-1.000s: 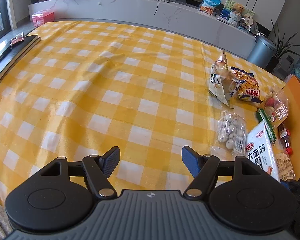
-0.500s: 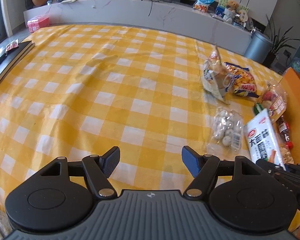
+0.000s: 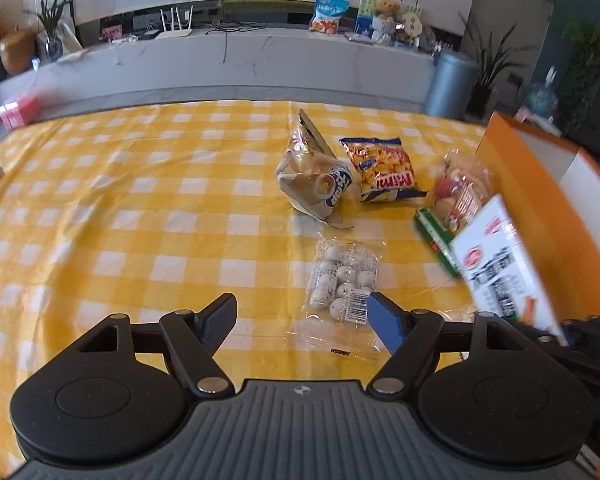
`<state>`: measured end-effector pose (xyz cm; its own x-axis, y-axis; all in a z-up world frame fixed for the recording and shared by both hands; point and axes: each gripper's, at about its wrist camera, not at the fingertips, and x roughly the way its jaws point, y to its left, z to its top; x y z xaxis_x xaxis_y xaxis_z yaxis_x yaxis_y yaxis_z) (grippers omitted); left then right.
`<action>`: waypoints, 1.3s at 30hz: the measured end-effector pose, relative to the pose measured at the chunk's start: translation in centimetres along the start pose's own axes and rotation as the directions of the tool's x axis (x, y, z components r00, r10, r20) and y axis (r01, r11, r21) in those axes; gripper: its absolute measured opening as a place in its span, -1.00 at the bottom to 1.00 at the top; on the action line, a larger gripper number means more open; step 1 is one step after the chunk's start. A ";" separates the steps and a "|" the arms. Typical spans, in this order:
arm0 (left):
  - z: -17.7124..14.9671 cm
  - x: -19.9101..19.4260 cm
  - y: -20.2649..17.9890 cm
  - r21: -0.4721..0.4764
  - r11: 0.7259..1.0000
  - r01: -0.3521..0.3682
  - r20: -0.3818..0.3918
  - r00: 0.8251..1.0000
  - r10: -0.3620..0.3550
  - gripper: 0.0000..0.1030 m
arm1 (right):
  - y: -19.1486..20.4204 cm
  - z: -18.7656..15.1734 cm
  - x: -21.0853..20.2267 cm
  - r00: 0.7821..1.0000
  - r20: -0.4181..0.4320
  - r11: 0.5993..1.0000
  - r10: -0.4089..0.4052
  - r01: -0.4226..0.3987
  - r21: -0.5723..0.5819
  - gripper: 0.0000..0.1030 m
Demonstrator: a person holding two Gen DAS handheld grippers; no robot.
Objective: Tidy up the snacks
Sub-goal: 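Grasp the white spicy gluten strip pack with the right tool, then grasp the clear quail egg pack with the left tool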
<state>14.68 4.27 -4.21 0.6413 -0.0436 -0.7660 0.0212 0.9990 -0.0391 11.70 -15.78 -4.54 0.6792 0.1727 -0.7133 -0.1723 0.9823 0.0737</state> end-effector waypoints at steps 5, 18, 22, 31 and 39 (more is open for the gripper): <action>0.3 2.6 -4.2 0.114 0.994 -0.005 -0.037 0.999 0.009 0.70 | -2.0 -0.2 -0.8 1.000 0.013 0.998 -0.011 0.010 0.058 -0.86; 0.3 8.0 -3.3 0.064 0.998 -0.004 -0.111 0.994 0.011 0.76 | -3.0 -0.7 -1.5 0.998 0.040 0.998 0.040 -0.042 0.046 -0.86; 0.2 8.0 -3.5 0.074 0.997 0.013 -0.090 0.996 -0.006 0.66 | -3.0 -0.7 -1.3 0.998 0.037 0.998 0.046 -0.047 0.041 -0.86; 0.5 7.5 -3.3 0.061 0.998 0.003 -0.100 0.995 0.003 0.29 | -2.8 -0.9 -0.5 0.999 0.017 0.999 0.043 -0.043 0.024 -0.86; 0.4 7.0 -3.4 0.042 0.999 0.000 -0.087 0.996 0.003 0.20 | -2.5 -1.0 -0.2 1.000 0.012 1.000 0.026 -0.026 0.012 -0.86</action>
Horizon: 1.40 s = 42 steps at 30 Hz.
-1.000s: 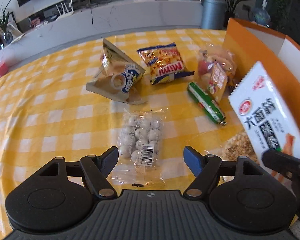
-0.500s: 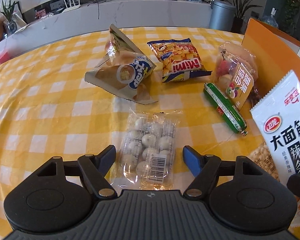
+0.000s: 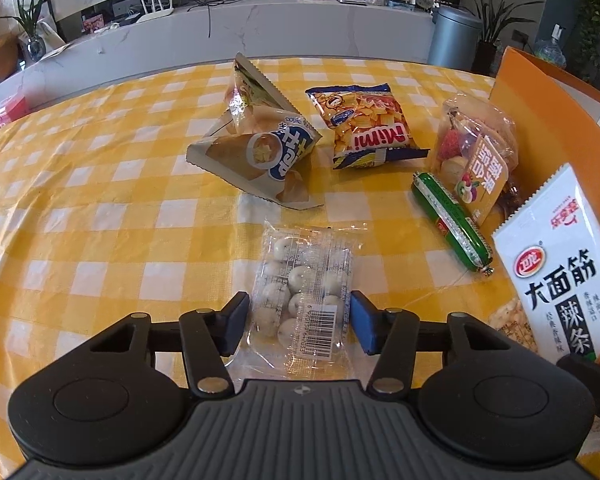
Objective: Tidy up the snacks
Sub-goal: 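Grasp the clear quail egg pack with the left tool, then carry the egg pack with the left tool while the right tool lowers the strip pack into the box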
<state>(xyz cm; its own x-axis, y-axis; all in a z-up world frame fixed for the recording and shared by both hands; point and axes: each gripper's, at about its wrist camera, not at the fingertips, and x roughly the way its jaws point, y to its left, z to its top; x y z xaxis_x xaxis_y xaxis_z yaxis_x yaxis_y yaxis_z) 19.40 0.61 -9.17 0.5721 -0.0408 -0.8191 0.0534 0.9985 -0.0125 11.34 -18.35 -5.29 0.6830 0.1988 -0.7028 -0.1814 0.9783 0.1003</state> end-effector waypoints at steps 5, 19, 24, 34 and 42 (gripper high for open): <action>0.2 -1.0 0.0 -0.008 1.000 0.016 0.044 0.999 -0.015 0.19 | 0.1 0.0 0.1 1.000 -0.002 1.000 -0.006 0.006 -0.001 -0.86; 0.3 -3.9 0.1 -0.009 1.000 -0.015 0.125 0.992 0.016 0.19 | 0.8 0.5 -1.0 0.997 0.076 1.000 0.007 -0.008 0.017 -0.86; 0.7 -5.2 0.9 -0.037 0.999 0.036 0.142 0.989 -0.030 0.19 | 1.1 1.1 -2.1 0.992 0.121 0.999 0.017 -0.020 0.027 -0.86; 1.6 -9.9 1.2 -0.039 0.992 0.117 0.225 0.969 -0.106 0.19 | -0.2 3.0 -5.6 0.970 0.245 0.990 0.003 -0.038 0.138 -0.87; 3.9 -12.7 -1.5 0.020 0.981 0.192 0.294 0.937 -0.189 0.19 | -6.1 4.6 -9.7 0.957 0.279 0.974 -0.079 0.014 0.228 -0.86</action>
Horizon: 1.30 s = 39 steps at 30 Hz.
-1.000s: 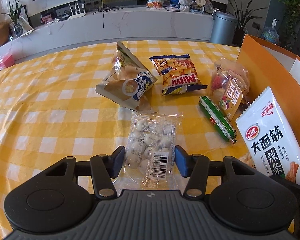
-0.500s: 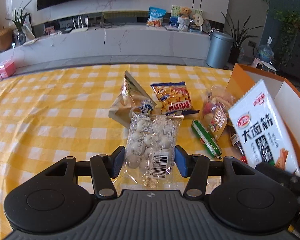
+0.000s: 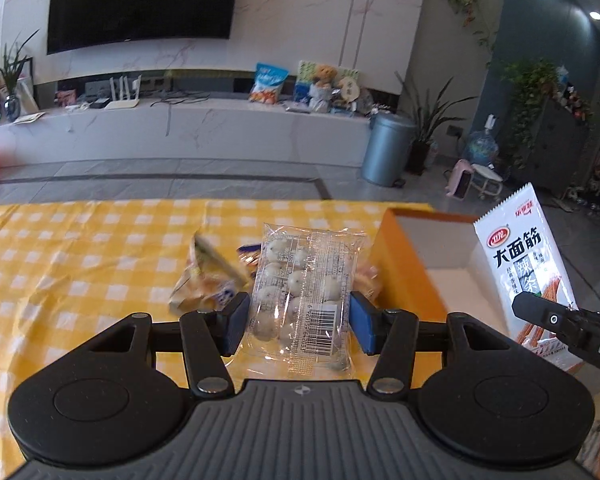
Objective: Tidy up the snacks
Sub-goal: 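Carry the egg pack with the left tool while the right tool lowers the strip pack into the box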
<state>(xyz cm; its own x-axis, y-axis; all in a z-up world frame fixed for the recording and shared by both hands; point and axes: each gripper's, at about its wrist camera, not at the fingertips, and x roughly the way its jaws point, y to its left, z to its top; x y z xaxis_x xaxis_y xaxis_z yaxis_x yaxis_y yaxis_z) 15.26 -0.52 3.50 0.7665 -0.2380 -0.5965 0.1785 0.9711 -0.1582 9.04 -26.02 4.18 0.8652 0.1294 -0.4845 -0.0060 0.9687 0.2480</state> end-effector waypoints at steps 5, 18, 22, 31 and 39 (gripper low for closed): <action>1.4 1.7 -2.9 0.017 0.999 0.043 0.024 0.999 -0.043 0.18 | -4.9 2.6 -0.2 0.998 -0.057 0.999 -0.007 0.009 0.042 -0.86; 1.1 6.2 -6.5 0.062 0.982 0.176 -0.023 0.984 -0.175 0.18 | -9.4 0.4 7.3 0.946 -0.293 0.948 0.142 -0.045 0.315 -0.86; 0.6 6.7 -6.4 0.049 0.985 0.166 -0.036 0.986 -0.164 0.18 | -9.0 -0.6 8.0 0.939 -0.320 0.950 0.122 -0.017 0.313 -0.86; 0.2 6.2 -6.3 0.077 0.988 0.134 -0.031 0.991 -0.132 0.18 | -6.0 -1.8 9.2 0.911 -0.396 0.976 0.111 -0.024 0.217 -0.23; 0.7 5.8 -7.1 0.084 0.988 0.130 -0.049 0.991 -0.126 0.18 | -8.3 0.3 6.0 0.956 -0.287 0.974 0.065 0.001 0.226 -0.05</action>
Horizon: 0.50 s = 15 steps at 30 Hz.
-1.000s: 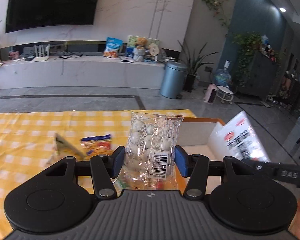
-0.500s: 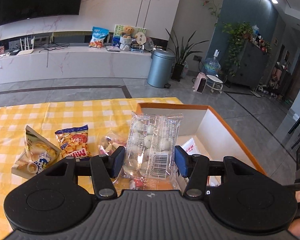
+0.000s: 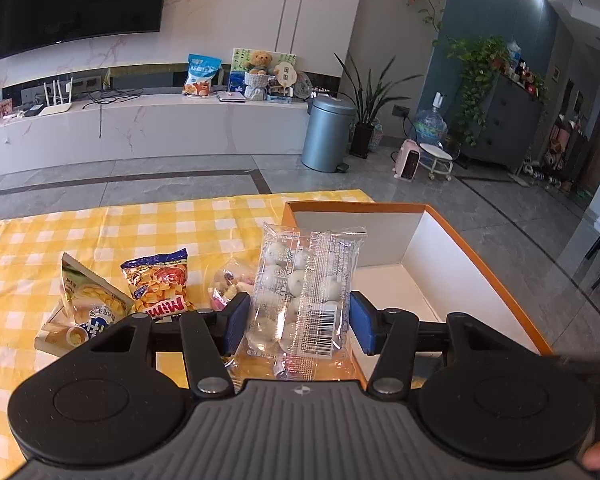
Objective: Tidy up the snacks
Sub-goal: 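Carry the egg pack with the left tool while the right tool lowers the strip pack into the box, then lower the egg pack into the orange box and open the left tool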
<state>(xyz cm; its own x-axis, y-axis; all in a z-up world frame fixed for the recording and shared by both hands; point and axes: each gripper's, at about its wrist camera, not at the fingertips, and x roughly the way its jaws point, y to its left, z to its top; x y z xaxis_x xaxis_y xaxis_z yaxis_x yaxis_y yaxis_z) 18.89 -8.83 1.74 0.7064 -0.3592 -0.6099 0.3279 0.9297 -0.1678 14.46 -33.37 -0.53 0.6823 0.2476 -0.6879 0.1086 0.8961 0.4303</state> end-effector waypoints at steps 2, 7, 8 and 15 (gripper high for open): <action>0.4 0.1 -0.6 0.014 1.000 -0.003 -0.005 1.000 0.003 0.18 | -0.2 0.7 -1.0 0.999 0.041 1.000 -0.025 0.026 -0.014 -0.05; 2.1 0.1 -1.6 -0.007 0.996 0.087 -0.031 0.996 -0.087 0.18 | 0.4 2.4 -1.7 0.962 0.088 0.952 -0.260 0.271 -0.144 -0.05; 2.4 -0.1 -1.8 -0.012 0.994 0.107 -0.033 0.994 -0.107 0.18 | 0.4 2.8 -1.6 0.947 0.094 0.934 -0.307 0.318 -0.162 -0.05; 3.1 -0.4 -4.8 0.039 0.992 0.123 -0.045 0.992 -0.121 0.19 | -1.6 2.9 -4.3 0.931 0.193 0.931 -0.311 0.339 -0.134 0.20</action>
<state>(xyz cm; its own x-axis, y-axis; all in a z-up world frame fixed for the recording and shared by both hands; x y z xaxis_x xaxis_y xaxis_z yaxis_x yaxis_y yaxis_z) 19.00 -13.39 5.19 0.6324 -0.4651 -0.6195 0.4362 0.8747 -0.2113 13.42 -36.89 3.46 0.7410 -0.1194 -0.6608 0.2355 0.9678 0.0892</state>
